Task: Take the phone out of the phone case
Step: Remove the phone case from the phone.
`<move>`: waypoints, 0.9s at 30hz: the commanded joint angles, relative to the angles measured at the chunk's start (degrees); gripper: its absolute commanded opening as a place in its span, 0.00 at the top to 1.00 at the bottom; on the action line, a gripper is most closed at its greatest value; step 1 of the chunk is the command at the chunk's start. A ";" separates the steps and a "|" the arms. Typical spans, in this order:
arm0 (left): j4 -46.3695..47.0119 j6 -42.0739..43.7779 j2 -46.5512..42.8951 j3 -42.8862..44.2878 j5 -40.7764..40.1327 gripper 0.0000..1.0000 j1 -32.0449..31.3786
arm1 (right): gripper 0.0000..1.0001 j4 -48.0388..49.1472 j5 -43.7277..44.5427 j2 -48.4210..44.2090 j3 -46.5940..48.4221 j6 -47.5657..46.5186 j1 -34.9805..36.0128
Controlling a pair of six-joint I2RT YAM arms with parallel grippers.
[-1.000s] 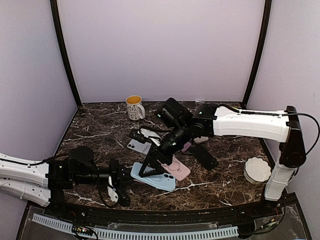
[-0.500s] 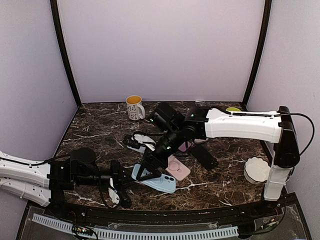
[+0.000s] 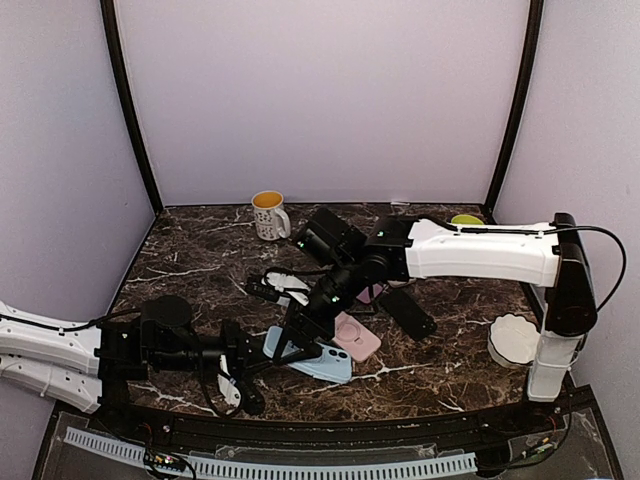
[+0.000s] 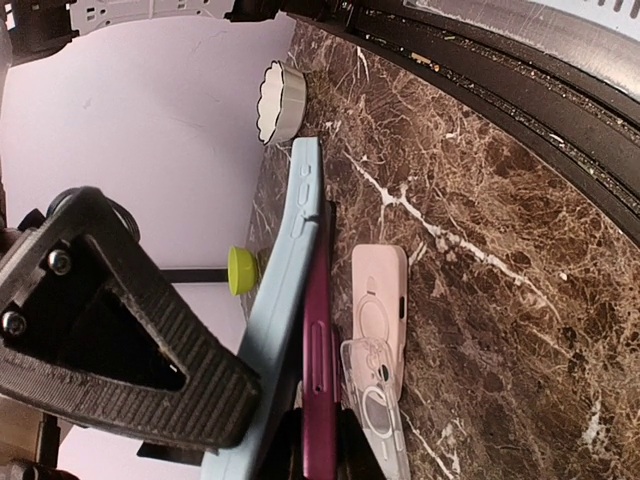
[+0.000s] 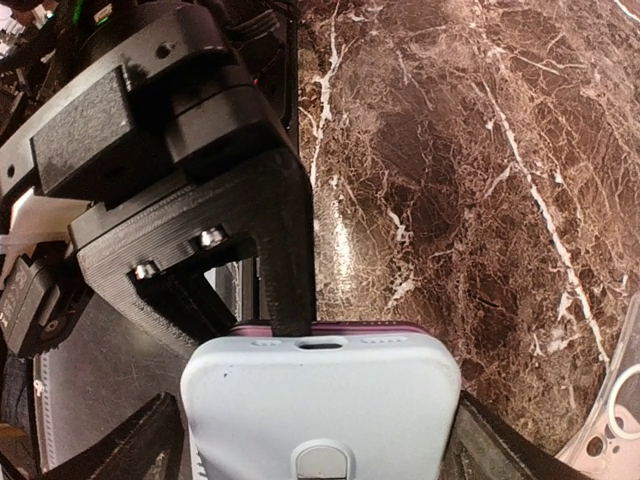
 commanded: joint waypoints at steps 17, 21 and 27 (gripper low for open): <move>4.29 -1.17 -0.35 0.48 -0.75 1.00 -0.02 | 0.38 0.14 2.67 -2.17 0.69 0.81 0.83; 3.87 -1.38 -0.37 0.43 -1.45 1.00 -0.02 | 0.36 0.11 6.09 -3.71 -1.03 1.60 0.69; 2.11 -1.62 0.49 0.79 -3.95 1.00 0.00 | 0.37 1.59 12.78 -6.89 -5.29 6.08 -1.50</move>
